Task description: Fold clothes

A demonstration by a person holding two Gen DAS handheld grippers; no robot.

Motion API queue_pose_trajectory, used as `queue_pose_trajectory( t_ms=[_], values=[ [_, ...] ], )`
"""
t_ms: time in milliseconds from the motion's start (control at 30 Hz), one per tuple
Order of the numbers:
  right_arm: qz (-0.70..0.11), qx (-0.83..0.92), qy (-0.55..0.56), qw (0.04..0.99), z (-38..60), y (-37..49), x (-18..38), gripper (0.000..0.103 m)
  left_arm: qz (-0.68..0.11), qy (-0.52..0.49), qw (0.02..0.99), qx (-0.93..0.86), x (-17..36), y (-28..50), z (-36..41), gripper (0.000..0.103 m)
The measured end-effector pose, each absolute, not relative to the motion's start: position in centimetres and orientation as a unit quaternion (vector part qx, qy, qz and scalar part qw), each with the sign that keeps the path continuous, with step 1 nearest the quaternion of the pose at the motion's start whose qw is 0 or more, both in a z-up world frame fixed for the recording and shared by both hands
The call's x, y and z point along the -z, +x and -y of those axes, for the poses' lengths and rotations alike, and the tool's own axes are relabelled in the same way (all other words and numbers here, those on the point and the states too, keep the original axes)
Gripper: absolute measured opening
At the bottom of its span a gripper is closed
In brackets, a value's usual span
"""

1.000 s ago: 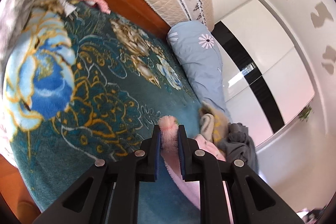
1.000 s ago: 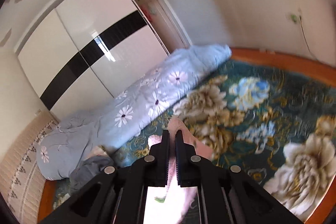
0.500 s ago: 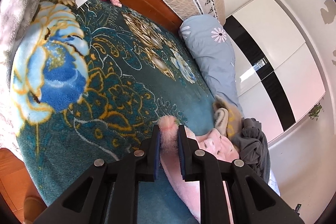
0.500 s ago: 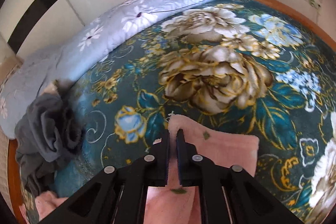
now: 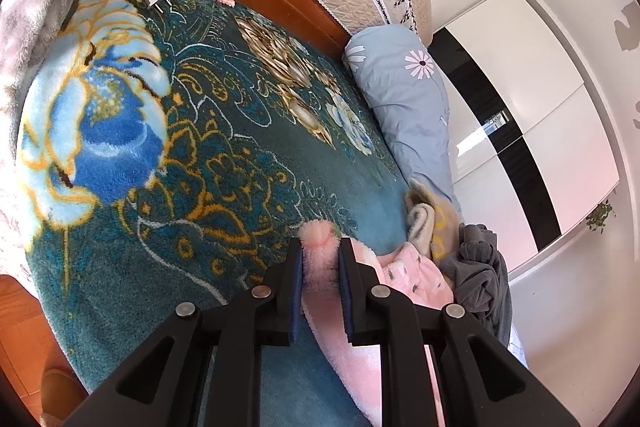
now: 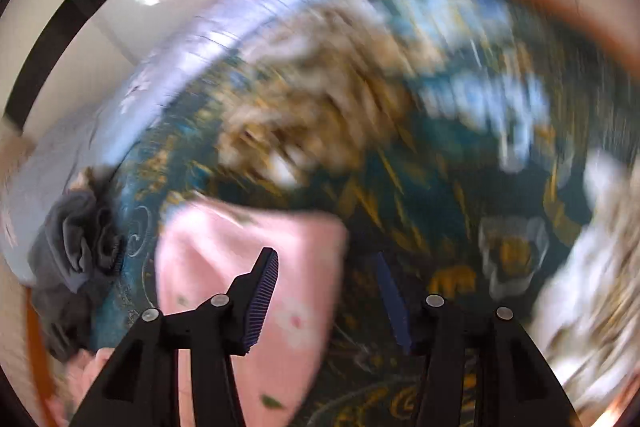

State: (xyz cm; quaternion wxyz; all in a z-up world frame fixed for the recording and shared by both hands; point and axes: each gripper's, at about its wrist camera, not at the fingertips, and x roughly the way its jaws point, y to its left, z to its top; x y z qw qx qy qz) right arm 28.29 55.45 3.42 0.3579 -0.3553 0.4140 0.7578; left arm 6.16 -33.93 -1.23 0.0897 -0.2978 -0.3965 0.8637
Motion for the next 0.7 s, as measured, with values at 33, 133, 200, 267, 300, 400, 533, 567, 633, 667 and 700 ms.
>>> queue_pose_trajectory(
  t_ms=[33, 133, 200, 267, 300, 400, 533, 567, 633, 667, 700],
  values=[
    [-0.435, -0.752, -0.348, 0.353, -55.5, 28.8, -2.4, 0.055, 0.398, -0.299, 0.09, -0.863, 1.3, 6.2, 34.0, 0.015],
    [-0.443, -0.754, -0.333, 0.352, -55.0, 28.9, -1.5, 0.055, 0.404, -0.3, 0.09, -0.86, 1.5, 6.2, 34.1, 0.015],
    [-0.441, -0.759, -0.337, 0.342, -54.6, 28.2, -1.7, 0.049, 0.404, -0.298, 0.091, -0.86, 1.5, 6.1, 34.0, 0.015],
    [-0.437, -0.763, -0.341, 0.333, -54.1, 27.4, -2.0, 0.031, 0.404, -0.297, 0.092, -0.86, 1.4, 6.1, 33.9, 0.015],
    [-0.43, -0.763, -0.348, 0.335, -53.7, 27.0, -2.1, 0.01, 0.404, -0.297, 0.093, -0.86, 1.4, 6.0, 33.9, 0.015],
    [-0.394, -0.781, -0.342, 0.342, -52.1, 26.6, -4.2, 0.004, 0.407, -0.295, 0.099, -0.858, 1.3, 6.0, 34.0, 0.015],
    [-0.314, -0.858, -0.259, 0.313, -49.7, 28.9, -11.1, 0.004, 0.418, -0.291, 0.111, -0.853, 1.2, 6.1, 34.2, 0.015],
    [-0.288, -0.875, -0.236, 0.308, -49.1, 29.8, -12.9, 0.004, 0.42, -0.291, 0.114, -0.852, 1.2, 6.1, 34.2, 0.015],
    [-0.281, -0.88, -0.214, 0.318, -48.8, 32.1, -14.5, 0.004, 0.421, -0.292, 0.117, -0.851, 1.2, 6.0, 34.1, 0.015],
    [-0.287, -0.876, -0.21, 0.326, -48.9, 33.2, -14.6, 0.004, 0.422, -0.292, 0.118, -0.85, 1.2, 6.0, 34.1, 0.015],
    [-0.299, -0.863, -0.221, 0.343, -49.4, 34.1, -13.6, 0.004, 0.422, -0.292, 0.119, -0.85, 1.2, 6.0, 34.1, 0.015]
  ],
)
